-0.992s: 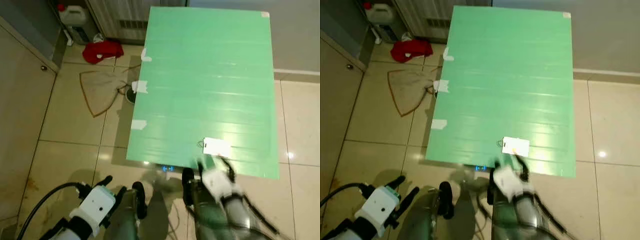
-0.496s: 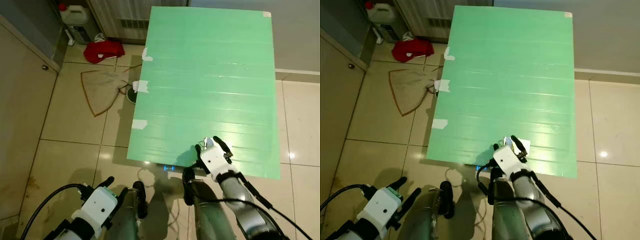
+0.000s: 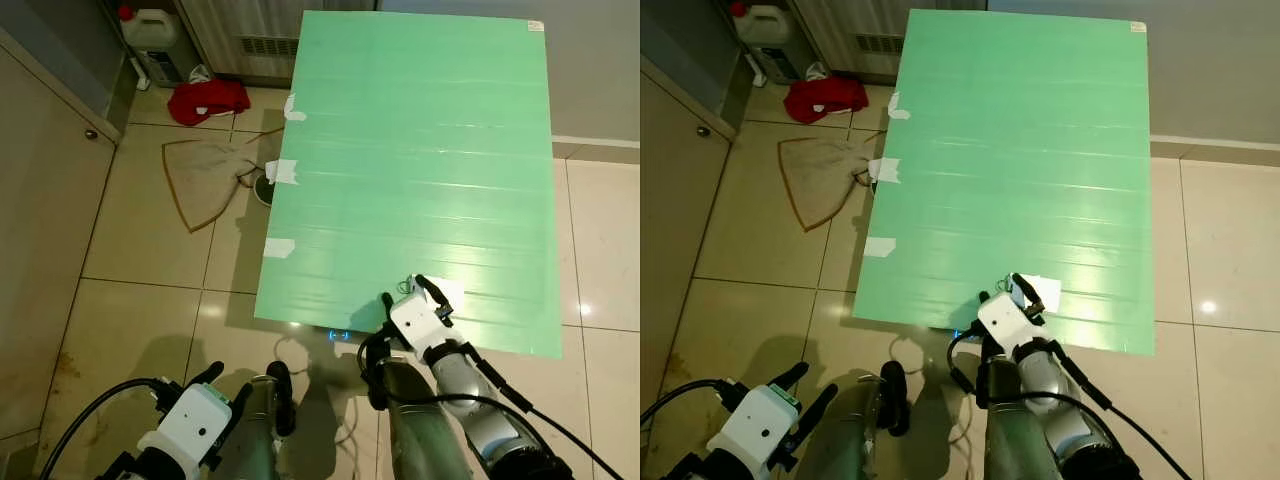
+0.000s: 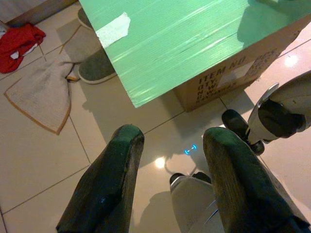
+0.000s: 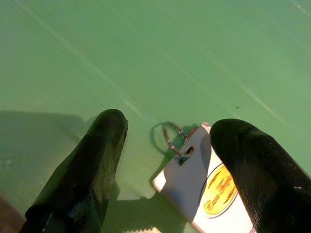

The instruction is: Hang keys on a hook

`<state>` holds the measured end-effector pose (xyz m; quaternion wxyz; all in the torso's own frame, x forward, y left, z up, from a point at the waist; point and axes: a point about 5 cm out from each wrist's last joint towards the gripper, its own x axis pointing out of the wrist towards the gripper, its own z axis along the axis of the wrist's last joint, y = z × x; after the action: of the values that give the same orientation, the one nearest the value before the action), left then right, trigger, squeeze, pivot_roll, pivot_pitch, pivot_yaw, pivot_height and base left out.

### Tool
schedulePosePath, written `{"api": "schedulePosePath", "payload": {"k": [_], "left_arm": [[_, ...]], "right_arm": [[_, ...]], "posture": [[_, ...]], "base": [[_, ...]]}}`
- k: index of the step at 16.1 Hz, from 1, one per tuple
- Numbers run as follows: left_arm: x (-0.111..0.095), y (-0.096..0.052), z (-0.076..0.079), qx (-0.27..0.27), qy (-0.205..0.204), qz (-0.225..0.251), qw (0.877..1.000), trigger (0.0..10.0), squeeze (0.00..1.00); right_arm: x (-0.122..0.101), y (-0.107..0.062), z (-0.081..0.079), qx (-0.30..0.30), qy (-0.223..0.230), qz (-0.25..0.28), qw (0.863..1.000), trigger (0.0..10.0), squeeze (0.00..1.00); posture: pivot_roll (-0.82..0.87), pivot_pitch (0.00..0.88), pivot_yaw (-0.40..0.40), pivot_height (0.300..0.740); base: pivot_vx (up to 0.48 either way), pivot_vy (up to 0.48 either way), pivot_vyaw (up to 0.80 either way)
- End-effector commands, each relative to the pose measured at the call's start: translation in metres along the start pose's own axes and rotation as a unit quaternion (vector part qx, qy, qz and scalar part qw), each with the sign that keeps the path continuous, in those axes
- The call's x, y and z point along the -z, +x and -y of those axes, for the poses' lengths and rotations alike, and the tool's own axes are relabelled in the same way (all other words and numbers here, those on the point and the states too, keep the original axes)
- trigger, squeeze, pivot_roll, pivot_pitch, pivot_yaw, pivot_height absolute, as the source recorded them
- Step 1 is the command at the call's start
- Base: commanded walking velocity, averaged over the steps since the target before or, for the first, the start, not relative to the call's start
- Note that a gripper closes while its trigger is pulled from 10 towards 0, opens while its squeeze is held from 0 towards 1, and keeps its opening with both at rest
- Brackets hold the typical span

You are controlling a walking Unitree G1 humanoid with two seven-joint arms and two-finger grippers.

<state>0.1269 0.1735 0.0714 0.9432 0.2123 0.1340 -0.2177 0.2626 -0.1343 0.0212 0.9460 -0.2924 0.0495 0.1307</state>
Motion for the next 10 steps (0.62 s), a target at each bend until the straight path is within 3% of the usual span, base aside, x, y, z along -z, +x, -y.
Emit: {"api": "schedulePosePath", "payload": {"k": [1, 7, 9, 10], "left_arm": [[0.0047, -0.0036, 0.0055, 0.006, -0.006, -0.015, 1.0, 10.0, 0.0], [0.0038, 0.0009, 0.0062, 0.008, -0.006, -0.012, 1.0, 10.0, 0.0], [0.0033, 0.0021, 0.0069, 0.009, -0.006, -0.01, 1.0, 10.0, 0.0], [0.0032, 0.0028, 0.007, 0.01, -0.006, -0.009, 1.0, 10.0, 0.0]], "right_arm": [[0.0102, -0.0108, -0.0138, -0.018, 0.007, -0.018, 1.0, 10.0, 0.0], [0.0129, -0.0184, -0.0213, -0.02, 0.011, -0.021, 1.0, 10.0, 0.0], [0.0134, -0.0181, -0.0186, -0.014, 0.009, -0.022, 1.0, 4.4, 0.0], [0.0136, -0.0176, -0.0172, -0.012, 0.007, -0.022, 1.0, 2.8, 0.0]], "posture": [[0.14, 0.474, 0.051, 0.736], [0.12, 0.475, 0.051, 0.736], [0.12, 0.474, 0.051, 0.736], [0.12, 0.474, 0.051, 0.736]], "base": [[0.0, 0.0, 0.0], [0.0, 0.0, 0.0], [0.0, 0.0, 0.0], [0.0, 0.0, 0.0]]}}
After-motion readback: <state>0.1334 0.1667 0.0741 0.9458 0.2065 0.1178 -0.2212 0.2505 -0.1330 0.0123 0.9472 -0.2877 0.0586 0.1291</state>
